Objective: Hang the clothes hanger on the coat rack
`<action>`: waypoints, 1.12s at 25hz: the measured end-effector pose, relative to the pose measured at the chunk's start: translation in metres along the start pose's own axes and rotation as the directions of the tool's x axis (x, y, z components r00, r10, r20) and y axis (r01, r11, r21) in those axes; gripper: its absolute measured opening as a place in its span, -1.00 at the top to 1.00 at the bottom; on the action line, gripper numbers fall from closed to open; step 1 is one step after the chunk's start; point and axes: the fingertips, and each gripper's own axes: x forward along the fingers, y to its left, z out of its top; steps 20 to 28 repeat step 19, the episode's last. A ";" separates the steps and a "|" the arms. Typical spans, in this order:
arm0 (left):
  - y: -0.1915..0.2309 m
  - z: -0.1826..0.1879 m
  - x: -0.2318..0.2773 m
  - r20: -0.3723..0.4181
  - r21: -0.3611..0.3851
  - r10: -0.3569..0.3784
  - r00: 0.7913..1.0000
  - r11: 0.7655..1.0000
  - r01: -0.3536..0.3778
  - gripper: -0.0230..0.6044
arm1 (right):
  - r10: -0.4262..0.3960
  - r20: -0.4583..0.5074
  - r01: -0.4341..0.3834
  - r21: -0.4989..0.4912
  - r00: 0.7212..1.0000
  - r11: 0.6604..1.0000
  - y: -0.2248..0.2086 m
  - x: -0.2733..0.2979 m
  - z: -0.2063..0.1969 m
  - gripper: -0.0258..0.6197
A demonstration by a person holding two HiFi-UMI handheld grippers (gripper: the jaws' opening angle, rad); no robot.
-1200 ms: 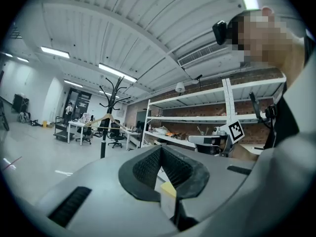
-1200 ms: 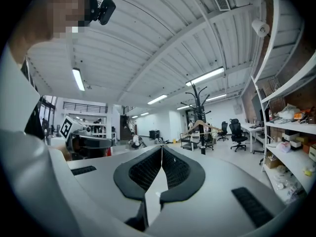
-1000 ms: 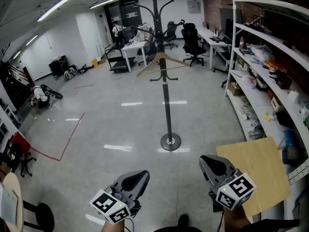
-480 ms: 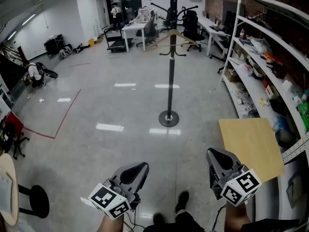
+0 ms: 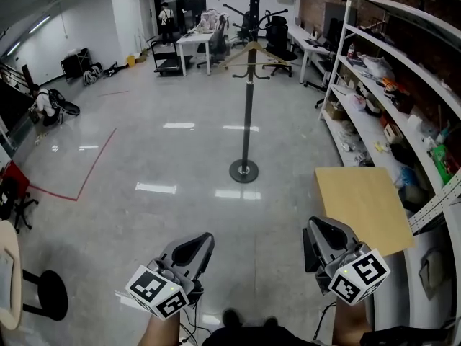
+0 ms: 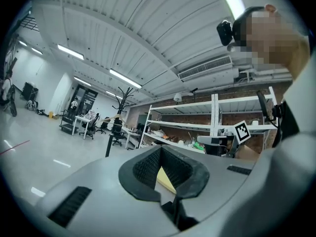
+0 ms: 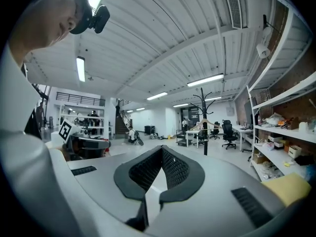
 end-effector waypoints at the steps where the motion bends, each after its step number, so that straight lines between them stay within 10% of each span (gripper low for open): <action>1: -0.007 0.001 0.001 0.002 0.004 0.000 1.000 1.000 0.000 0.93 | 0.009 0.004 -0.009 -0.002 1.000 1.000 0.000 -0.005 0.001 0.90; 28: -0.108 -0.016 0.015 -0.020 0.042 0.011 1.000 0.999 -0.010 0.93 | 0.010 0.044 -0.010 0.009 0.999 1.000 -0.031 -0.098 -0.007 0.90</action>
